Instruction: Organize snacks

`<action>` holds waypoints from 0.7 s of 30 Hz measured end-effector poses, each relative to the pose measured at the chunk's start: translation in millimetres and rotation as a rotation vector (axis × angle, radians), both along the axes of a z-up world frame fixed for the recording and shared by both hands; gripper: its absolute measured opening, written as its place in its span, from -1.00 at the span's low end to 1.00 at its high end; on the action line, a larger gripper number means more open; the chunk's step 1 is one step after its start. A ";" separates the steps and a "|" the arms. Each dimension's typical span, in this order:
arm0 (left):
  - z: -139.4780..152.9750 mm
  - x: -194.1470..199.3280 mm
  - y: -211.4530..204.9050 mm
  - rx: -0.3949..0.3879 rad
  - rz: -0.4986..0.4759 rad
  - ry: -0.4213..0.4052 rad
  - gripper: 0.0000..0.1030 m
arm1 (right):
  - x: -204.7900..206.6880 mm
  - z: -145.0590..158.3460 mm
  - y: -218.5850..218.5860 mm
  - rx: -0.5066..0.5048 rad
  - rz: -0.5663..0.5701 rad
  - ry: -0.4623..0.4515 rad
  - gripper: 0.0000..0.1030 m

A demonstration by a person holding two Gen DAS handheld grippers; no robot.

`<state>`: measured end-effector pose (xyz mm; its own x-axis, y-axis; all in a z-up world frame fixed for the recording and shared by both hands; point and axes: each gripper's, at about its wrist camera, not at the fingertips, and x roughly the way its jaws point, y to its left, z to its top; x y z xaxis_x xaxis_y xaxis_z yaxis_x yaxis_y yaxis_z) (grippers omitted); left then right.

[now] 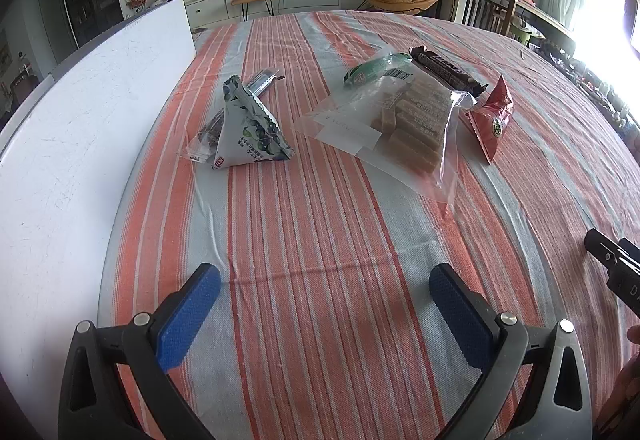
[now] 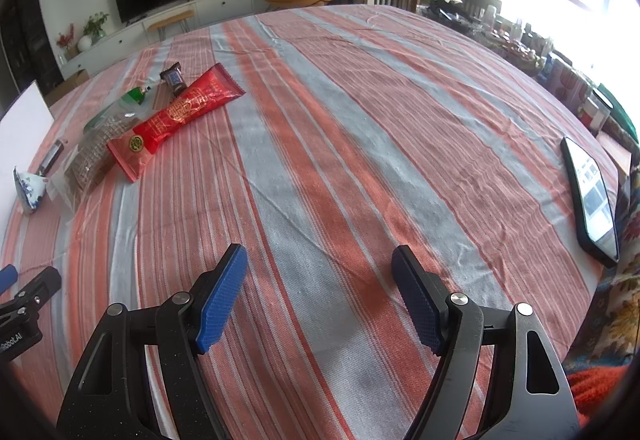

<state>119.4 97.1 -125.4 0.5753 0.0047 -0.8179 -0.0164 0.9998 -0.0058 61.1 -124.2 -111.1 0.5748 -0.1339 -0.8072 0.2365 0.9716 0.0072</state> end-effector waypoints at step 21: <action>-0.3 0.3 0.0 0.002 0.002 0.000 1.00 | 78.6 -5.8 -41.2 0.007 0.009 -0.005 0.80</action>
